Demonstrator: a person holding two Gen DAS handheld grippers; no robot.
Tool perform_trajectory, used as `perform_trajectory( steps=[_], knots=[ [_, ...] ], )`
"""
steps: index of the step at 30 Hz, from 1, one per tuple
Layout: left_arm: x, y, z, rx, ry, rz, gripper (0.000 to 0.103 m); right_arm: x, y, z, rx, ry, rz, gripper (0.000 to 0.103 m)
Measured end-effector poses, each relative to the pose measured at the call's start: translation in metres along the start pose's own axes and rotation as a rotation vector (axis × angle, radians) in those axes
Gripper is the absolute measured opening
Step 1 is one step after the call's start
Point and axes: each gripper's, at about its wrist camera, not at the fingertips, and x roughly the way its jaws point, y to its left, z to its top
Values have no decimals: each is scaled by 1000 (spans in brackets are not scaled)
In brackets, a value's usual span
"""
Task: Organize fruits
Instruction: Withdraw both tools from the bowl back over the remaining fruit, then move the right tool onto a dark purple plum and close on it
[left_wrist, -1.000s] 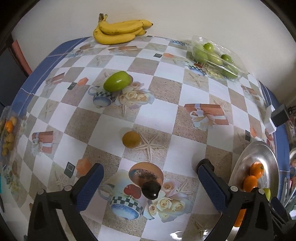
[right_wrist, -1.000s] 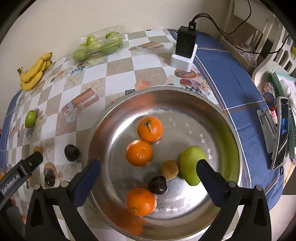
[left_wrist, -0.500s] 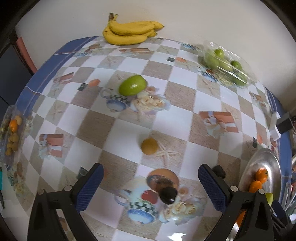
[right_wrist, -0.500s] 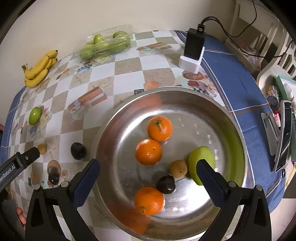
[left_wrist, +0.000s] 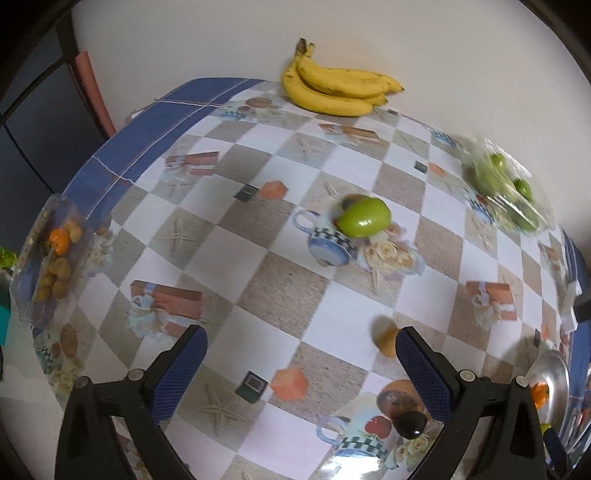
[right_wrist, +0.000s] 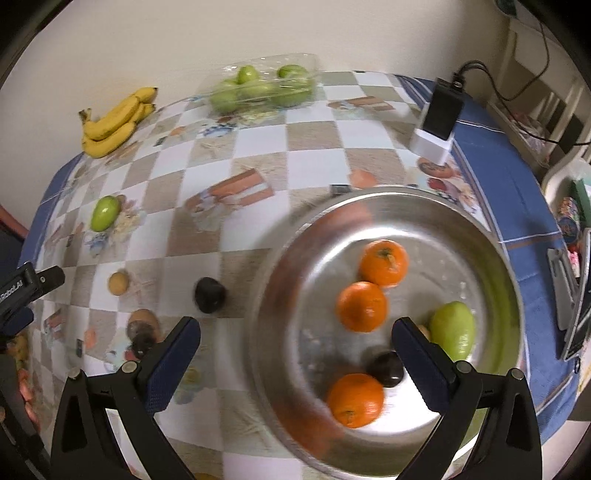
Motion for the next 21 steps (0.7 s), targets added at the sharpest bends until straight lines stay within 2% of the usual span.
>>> perform_trajectory(
  steps=[9,21],
  knots=[
    [1,12,6,-17,-9,-9,103,2,38,2,-84,-30,71,103],
    [14,2,2,13,37,-36,103,15,69,1,-154,-21,96,103]
  ],
)
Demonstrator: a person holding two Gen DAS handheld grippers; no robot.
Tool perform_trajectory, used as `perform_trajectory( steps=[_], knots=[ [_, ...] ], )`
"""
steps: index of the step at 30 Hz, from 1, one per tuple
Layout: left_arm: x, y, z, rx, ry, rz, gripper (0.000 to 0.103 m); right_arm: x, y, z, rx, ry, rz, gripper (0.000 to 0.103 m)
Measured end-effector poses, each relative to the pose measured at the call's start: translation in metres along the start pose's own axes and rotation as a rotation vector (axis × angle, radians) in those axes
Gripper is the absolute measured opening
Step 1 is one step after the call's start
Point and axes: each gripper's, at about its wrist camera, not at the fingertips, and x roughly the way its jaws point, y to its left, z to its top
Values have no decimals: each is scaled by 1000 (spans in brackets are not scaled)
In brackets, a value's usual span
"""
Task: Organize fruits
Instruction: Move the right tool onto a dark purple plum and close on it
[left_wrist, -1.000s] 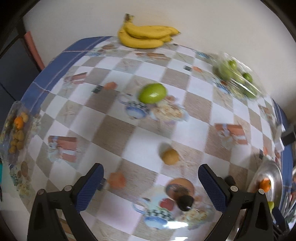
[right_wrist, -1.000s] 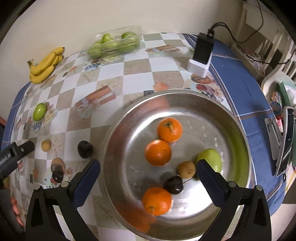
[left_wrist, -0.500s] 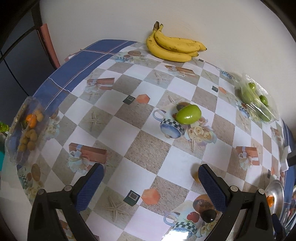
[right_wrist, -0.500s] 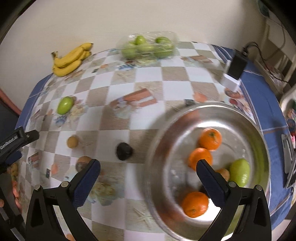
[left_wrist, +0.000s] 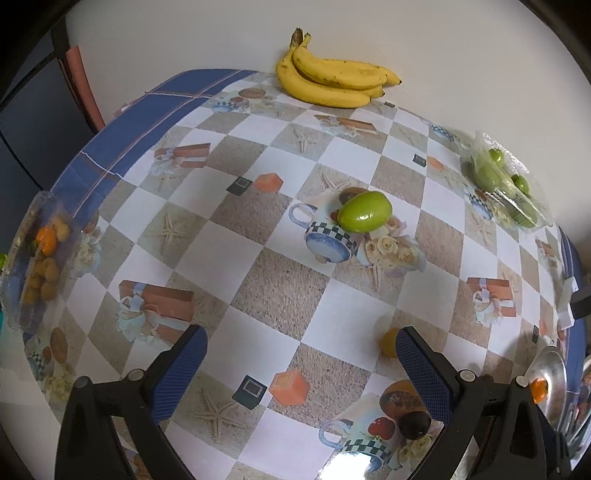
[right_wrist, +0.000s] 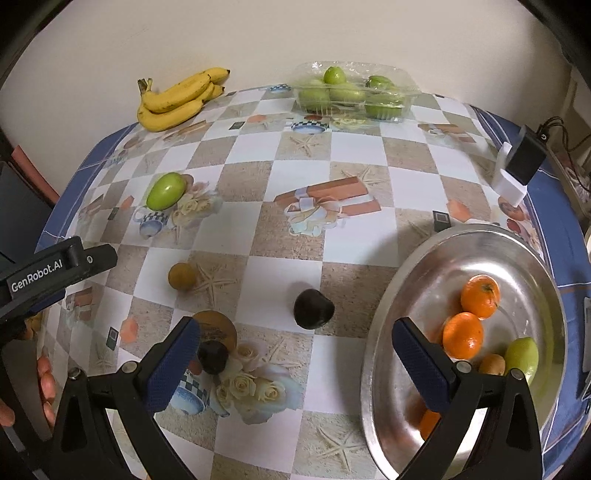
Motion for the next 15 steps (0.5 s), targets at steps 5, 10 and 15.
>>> perform_trajectory(
  steps=[5,10,15],
  knots=[
    [3,1,0,-3,5,6,103,7,7,0,-43,-1,15,103],
    [4,1,0,3,7,7,103,8,13,3,-62,-11,13,103],
    [6,1,0,-4,15,6,103,9,12,6,-38,-8,18,103]
  ],
)
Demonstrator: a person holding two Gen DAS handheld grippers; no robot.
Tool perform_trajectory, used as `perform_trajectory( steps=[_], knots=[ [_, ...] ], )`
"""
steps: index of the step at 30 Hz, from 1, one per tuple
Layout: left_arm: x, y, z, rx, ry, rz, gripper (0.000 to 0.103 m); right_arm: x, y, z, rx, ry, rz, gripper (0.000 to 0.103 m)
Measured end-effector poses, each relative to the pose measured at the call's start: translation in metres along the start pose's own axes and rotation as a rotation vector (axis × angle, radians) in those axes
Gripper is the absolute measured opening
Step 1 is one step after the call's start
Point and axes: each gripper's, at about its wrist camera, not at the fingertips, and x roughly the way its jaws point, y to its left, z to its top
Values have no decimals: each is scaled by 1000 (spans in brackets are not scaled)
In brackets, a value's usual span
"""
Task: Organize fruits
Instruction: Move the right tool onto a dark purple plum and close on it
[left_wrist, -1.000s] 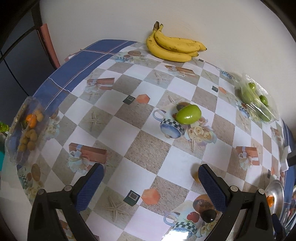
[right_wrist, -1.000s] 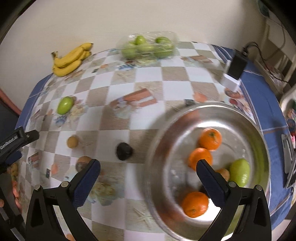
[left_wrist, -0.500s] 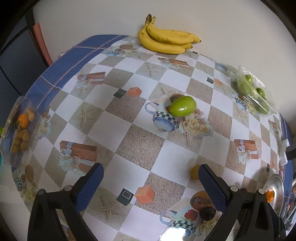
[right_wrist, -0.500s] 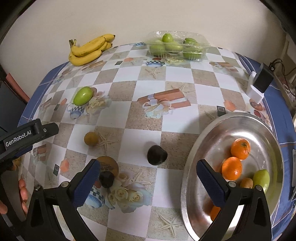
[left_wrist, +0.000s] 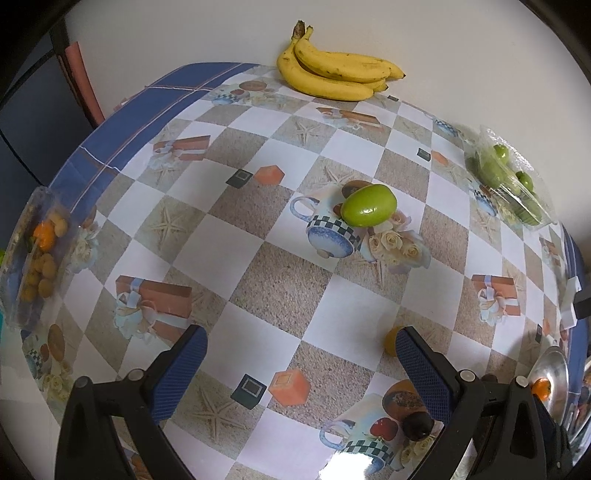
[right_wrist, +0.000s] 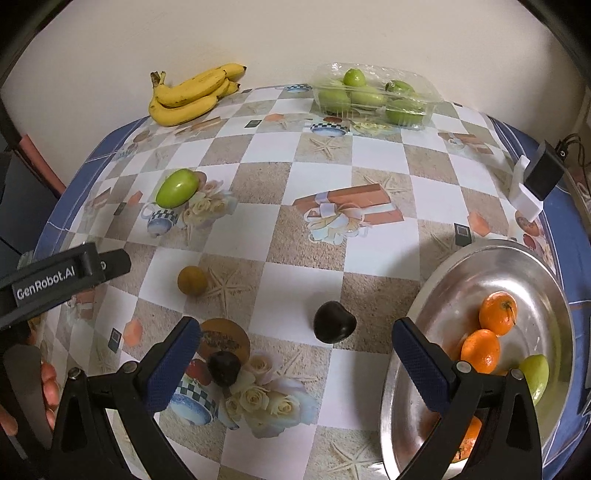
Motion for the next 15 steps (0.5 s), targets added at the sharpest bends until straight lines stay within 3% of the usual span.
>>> perform_trajectory(
  steps=[7,15],
  knots=[
    [2,-3,-1,6,11,-3,103,0,0,4,8,-8,-1,101],
    [4,-9,-6,2,26,-7,103,0,-1,6,-4,-14,8,76]
  ],
)
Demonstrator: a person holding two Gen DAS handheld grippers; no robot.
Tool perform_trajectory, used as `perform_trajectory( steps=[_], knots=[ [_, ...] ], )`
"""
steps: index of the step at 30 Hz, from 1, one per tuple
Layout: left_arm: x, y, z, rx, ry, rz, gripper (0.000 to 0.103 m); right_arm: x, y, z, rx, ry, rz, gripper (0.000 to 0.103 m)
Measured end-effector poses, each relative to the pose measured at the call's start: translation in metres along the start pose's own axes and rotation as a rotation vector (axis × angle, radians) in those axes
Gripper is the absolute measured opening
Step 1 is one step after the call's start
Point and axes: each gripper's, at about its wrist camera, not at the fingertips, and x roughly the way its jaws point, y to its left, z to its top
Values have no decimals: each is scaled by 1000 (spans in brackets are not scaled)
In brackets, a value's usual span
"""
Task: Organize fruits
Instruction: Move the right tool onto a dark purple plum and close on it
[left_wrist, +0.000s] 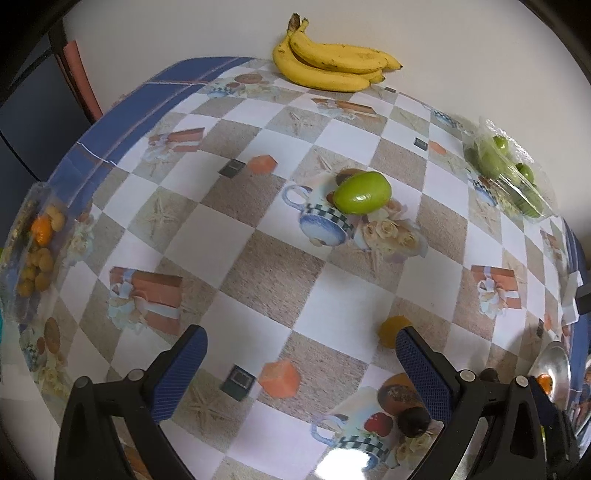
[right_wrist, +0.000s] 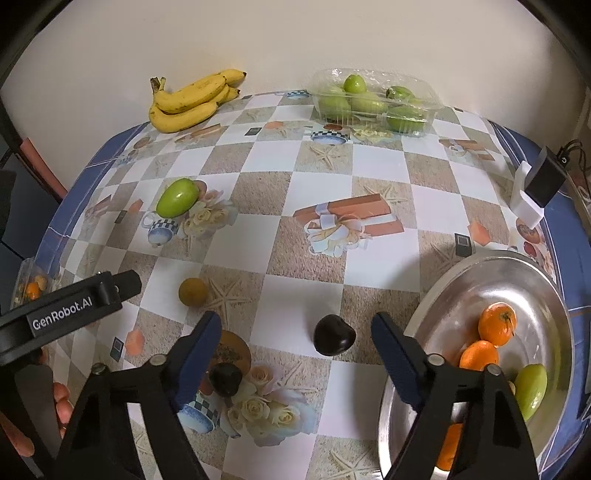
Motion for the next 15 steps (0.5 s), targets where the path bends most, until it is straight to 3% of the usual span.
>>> perform_trajectory(
  steps=[1,7,15],
  knots=[
    [1,-2,-1,1,5,-8,103,1,-1,0,-2,3,1,67],
    [5,-10,-7,-3,31,-50,103,6,-4,0,-15,24,-1,49],
    [9,-13,-10,-8,53,-82,103,16,-9,-1,-30,57,-56,40]
  ],
)
